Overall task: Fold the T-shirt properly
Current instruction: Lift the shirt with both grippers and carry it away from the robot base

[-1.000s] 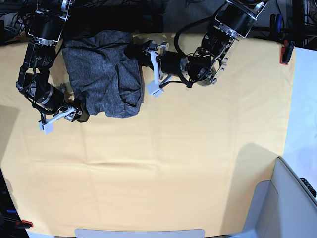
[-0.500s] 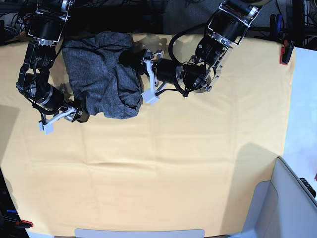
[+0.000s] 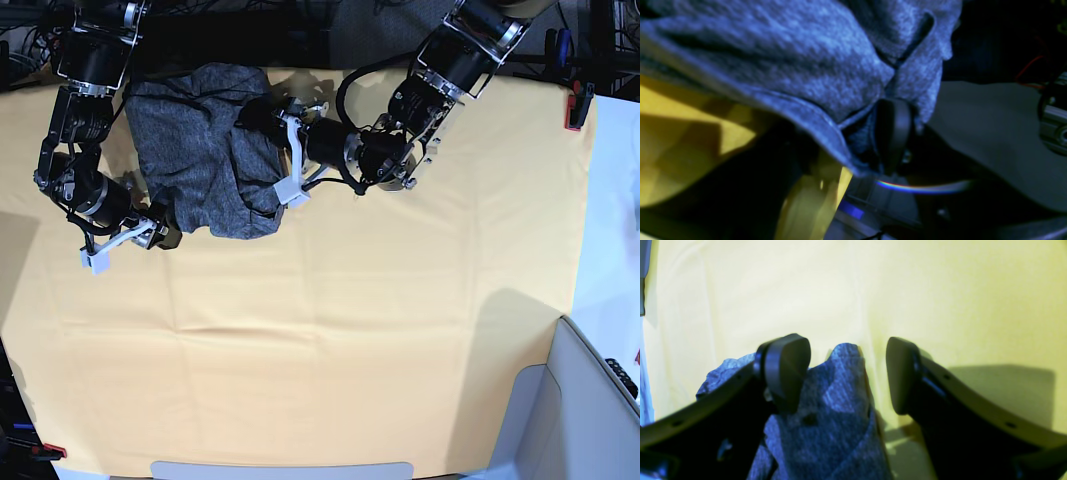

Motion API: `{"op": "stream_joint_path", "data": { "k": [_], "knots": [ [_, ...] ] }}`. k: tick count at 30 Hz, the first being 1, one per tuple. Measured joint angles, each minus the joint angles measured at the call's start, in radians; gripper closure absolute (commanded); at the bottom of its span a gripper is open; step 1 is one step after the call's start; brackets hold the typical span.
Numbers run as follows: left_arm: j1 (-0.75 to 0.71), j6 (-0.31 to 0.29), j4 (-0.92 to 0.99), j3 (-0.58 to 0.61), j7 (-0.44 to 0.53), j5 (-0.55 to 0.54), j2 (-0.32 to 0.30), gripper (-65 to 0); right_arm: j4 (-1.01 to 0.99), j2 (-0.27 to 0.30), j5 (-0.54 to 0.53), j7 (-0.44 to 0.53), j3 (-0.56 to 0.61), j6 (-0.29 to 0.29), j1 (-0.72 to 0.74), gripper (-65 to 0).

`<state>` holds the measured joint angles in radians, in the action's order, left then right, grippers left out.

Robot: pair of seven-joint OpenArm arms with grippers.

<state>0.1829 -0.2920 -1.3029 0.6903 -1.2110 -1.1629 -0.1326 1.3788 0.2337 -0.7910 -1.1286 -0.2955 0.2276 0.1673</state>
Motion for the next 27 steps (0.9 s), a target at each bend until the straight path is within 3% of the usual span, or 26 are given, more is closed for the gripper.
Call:
{"op": "stream_joint_path", "data": {
  "k": [4,7,8,16,27],
  "knots": [
    [0.0,0.003,0.0,0.002,0.0,0.0,0.0,-1.3,-0.005,-0.002,0.015,-0.004,0.002,-0.011,0.004,-17.5],
    [0.0,0.003,0.0,0.001,0.001,0.0,-0.003,-0.8,-0.007,-0.013,0.029,-0.01,0.004,-0.015,0.002,-3.2],
    [0.0,0.003,0.0,0.001,0.006,0.0,-0.018,-0.9,-0.007,-0.013,0.028,-0.01,0.014,-0.016,0.0,-1.1],
    [0.019,-0.005,-0.006,0.002,0.003,-0.027,-0.082,-0.6,0.004,-0.016,0.017,-0.008,0.037,-0.014,-0.015,-0.2],
    [0.122,0.005,0.013,0.015,-0.019,-0.037,-0.177,-0.6,0.257,-0.018,0.029,-0.037,0.039,-0.023,-0.136,-0.2]
  ]
}}
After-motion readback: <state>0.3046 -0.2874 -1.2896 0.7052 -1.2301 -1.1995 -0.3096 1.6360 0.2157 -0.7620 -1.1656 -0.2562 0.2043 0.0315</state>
